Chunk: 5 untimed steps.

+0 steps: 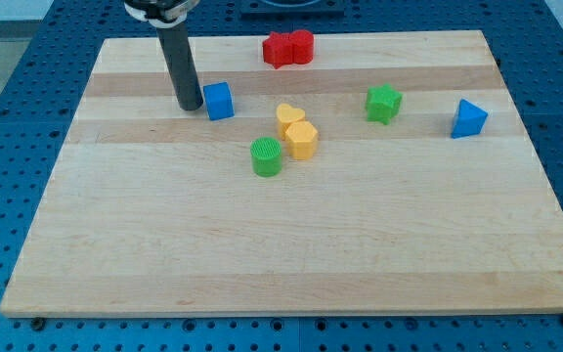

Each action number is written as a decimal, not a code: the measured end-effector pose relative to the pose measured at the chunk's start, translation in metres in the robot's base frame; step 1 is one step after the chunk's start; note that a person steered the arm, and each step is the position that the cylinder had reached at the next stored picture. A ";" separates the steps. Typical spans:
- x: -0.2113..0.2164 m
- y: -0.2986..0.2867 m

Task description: Push the blue cube above yellow heart

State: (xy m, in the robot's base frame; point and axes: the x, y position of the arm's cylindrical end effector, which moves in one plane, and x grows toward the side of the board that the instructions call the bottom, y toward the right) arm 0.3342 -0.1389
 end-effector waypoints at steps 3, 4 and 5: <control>0.004 0.016; 0.007 0.016; 0.013 0.017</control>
State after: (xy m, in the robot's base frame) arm 0.3470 -0.1223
